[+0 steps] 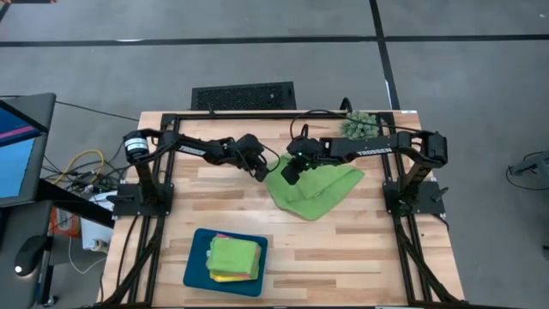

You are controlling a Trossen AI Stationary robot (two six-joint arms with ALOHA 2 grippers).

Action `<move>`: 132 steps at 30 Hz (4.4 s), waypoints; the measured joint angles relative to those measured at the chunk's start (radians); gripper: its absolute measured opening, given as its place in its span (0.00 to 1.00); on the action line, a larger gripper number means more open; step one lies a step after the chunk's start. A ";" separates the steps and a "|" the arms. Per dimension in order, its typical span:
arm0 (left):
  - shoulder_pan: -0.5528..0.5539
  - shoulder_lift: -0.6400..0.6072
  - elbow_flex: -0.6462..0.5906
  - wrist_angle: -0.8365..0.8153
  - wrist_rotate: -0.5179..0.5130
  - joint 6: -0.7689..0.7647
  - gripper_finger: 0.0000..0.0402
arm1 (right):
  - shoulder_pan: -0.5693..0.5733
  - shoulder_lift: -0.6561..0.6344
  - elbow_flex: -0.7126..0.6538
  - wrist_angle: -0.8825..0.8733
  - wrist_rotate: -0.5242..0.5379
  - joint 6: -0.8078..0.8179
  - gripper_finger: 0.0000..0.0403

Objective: Fold microfiber towels
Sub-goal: Fold the green microfiber towel

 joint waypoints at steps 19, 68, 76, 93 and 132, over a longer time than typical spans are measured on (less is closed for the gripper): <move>-0.027 0.061 0.042 -0.071 0.068 0.111 0.03 | -0.021 0.000 0.000 -0.004 -0.009 0.016 0.09; -0.014 -0.107 0.039 -0.268 -0.073 0.192 0.00 | 0.234 -0.007 -0.122 -0.156 0.041 0.065 0.27; -0.013 -0.108 0.039 -0.268 -0.093 0.200 0.00 | 0.179 -0.103 -0.123 -0.216 0.006 0.042 0.04; -0.014 -0.108 0.040 -0.288 -0.095 0.226 0.00 | 0.225 -0.130 -0.259 -0.081 0.084 -0.461 0.53; -0.014 -0.109 0.040 -0.282 -0.095 0.218 0.02 | 0.251 -0.014 -0.254 0.012 0.157 -0.497 0.47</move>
